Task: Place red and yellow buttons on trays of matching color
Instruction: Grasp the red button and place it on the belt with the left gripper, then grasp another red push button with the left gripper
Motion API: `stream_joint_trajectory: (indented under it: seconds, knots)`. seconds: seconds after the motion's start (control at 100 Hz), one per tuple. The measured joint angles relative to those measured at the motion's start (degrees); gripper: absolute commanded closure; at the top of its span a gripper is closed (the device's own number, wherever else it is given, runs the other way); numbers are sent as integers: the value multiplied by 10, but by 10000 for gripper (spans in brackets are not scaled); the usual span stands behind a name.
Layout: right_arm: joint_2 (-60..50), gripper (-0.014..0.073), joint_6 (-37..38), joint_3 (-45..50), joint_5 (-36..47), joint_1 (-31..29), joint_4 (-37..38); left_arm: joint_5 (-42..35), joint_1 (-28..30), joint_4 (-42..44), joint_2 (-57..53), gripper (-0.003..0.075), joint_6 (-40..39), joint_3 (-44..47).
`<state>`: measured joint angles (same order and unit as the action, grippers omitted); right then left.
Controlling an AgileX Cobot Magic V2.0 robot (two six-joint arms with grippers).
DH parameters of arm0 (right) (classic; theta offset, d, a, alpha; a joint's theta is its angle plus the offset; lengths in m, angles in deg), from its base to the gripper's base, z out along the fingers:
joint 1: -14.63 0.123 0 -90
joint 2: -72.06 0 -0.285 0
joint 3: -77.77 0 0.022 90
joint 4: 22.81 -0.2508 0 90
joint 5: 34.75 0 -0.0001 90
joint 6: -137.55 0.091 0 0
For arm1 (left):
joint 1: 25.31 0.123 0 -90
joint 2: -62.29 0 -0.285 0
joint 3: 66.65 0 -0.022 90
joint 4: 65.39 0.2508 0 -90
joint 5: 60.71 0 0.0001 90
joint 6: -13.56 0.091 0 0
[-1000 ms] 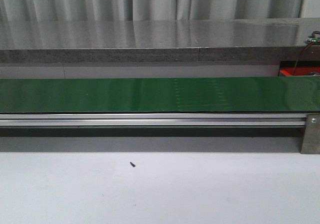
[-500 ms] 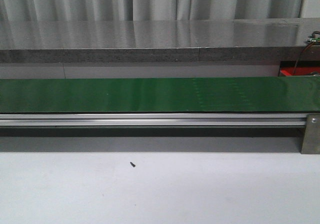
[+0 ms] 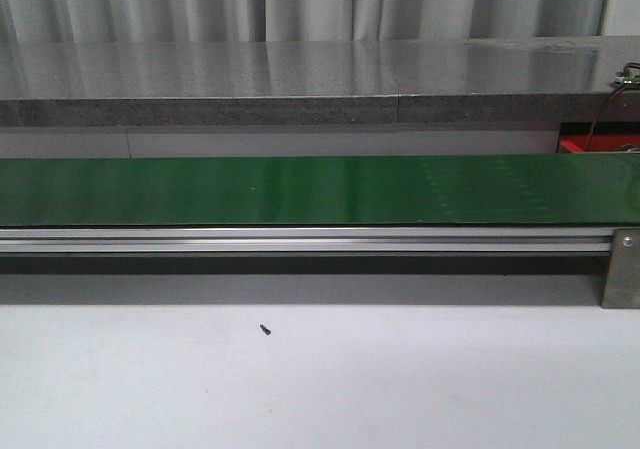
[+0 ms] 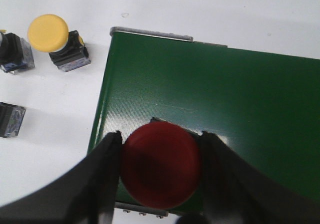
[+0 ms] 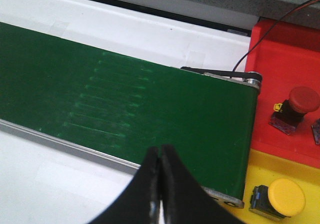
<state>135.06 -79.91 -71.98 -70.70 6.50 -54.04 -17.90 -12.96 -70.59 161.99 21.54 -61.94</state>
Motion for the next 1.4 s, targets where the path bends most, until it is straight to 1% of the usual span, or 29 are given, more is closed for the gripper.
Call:
stream_joint_trajectory:
  seconds: [0.22, 0.27, 0.34, 0.46, 0.51, 0.56, 0.87, 1.06, 1.2, 1.4]
  knots:
    - [0, 662, 0, 0, 0, 0, 0, -17, -1, -3, 44, 580, 0, 0]
    - [0, 662, 0, 0, 0, 0, 0, -21, -1, -8, 46, 562, 0, 0]
    - [0, 662, 0, 0, 0, 0, 0, -21, -2, -14, 46, 483, 0, 0]
    - [0, 662, 0, 0, 0, 0, 0, -21, -2, -16, 46, 248, 2, 0]
    - [0, 662, 0, 0, 0, 0, 0, -19, -2, -13, 46, 178, 3, 0]
    - [0, 662, 0, 0, 0, 0, 0, -18, -2, -10, 44, 141, 3, 0]
    - [0, 662, 0, 0, 0, 0, 0, -21, -3, -9, -28, 133, 4, -1]
    - [0, 662, 0, 0, 0, 0, 0, -21, 5, -8, -41, 134, 4, -38]
    - [0, 662, 0, 0, 0, 0, 0, -24, 40, -5, -42, 134, 4, -50]
    - [0, 662, 0, 0, 0, 0, 0, -29, 123, 7, -23, 134, 4, -53]
